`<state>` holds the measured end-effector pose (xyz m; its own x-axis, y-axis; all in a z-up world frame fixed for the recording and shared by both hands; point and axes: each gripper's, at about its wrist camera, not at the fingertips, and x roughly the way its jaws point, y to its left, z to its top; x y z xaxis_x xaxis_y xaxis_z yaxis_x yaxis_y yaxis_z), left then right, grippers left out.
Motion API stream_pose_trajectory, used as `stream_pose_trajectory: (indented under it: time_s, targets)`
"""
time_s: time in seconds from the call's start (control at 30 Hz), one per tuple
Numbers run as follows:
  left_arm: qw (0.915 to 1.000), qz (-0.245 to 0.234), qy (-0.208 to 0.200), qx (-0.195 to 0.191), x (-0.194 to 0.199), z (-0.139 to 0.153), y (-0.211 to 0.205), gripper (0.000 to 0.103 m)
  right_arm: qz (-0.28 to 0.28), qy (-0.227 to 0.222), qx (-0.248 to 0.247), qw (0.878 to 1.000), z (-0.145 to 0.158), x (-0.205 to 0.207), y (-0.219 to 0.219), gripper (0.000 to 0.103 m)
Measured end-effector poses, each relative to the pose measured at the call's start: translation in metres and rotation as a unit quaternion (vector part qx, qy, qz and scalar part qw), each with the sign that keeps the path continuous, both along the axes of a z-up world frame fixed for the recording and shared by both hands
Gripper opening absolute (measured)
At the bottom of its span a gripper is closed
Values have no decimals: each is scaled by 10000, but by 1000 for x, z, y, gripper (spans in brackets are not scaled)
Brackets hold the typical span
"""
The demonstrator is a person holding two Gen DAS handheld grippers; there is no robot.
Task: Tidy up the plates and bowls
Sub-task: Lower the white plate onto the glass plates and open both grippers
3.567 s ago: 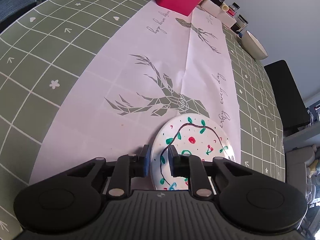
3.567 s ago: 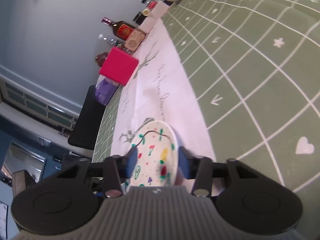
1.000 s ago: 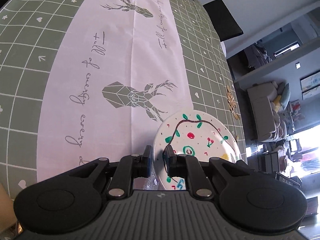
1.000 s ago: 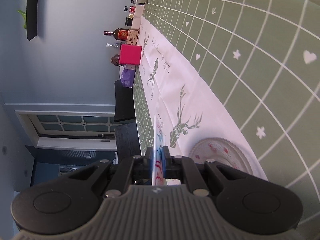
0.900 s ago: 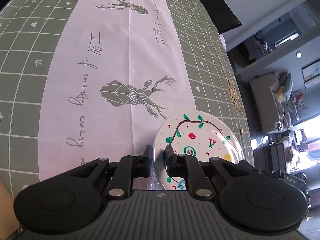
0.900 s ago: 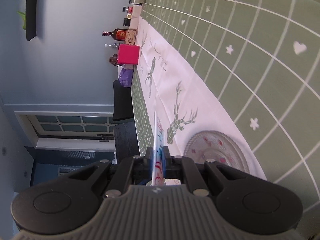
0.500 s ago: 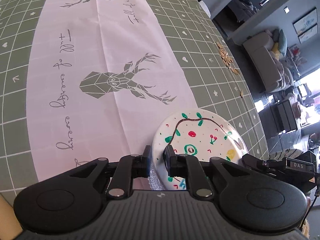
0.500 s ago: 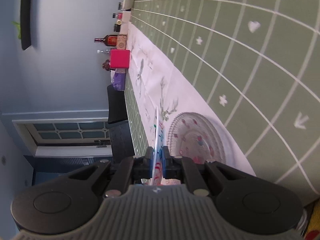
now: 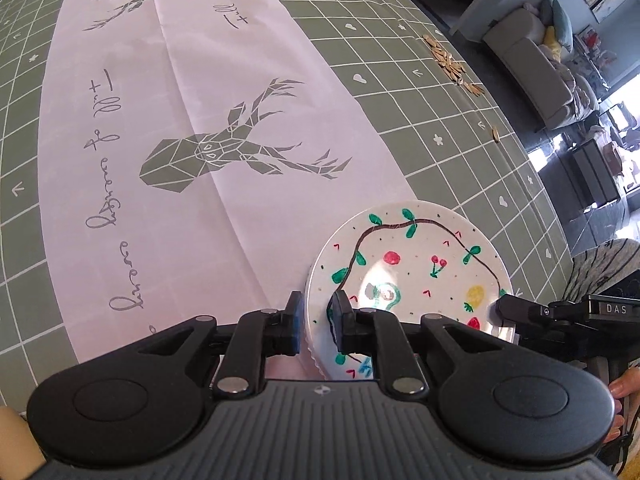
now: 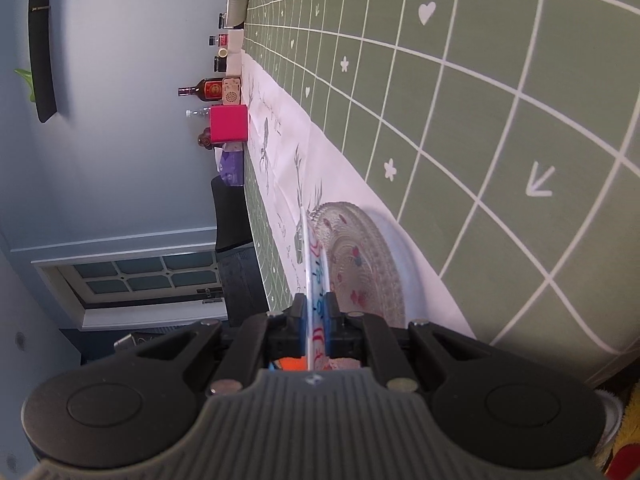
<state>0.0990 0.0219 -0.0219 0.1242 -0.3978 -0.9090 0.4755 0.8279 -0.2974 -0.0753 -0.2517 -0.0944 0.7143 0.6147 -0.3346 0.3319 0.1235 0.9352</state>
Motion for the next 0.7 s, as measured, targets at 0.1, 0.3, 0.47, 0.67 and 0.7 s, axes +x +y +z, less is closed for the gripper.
stream_pose_trajectory:
  time_s: [0.1,0.3,0.47,0.67,0.7]
  targets:
    - [9999,7,-115,-10,0,1,-2,17,21,29,-286,9996,2,-1,0,5]
    - [9987,-12,-456,210,-2,5,-6,17,250,53,-1007,9946,11,2,5,3]
    - [9959,151,-852,264,-2,16,-1,17,431,-137,-2044,9778,30,6,17,3]
    - [9893,310,-1362,412,-8,35,-1,17,721,-180,-3240,9431,47,10,41,7]
    - [9870,423,-1474,475,-10,38,0,17,738,-205,-3465,9349,51,11,45,7]
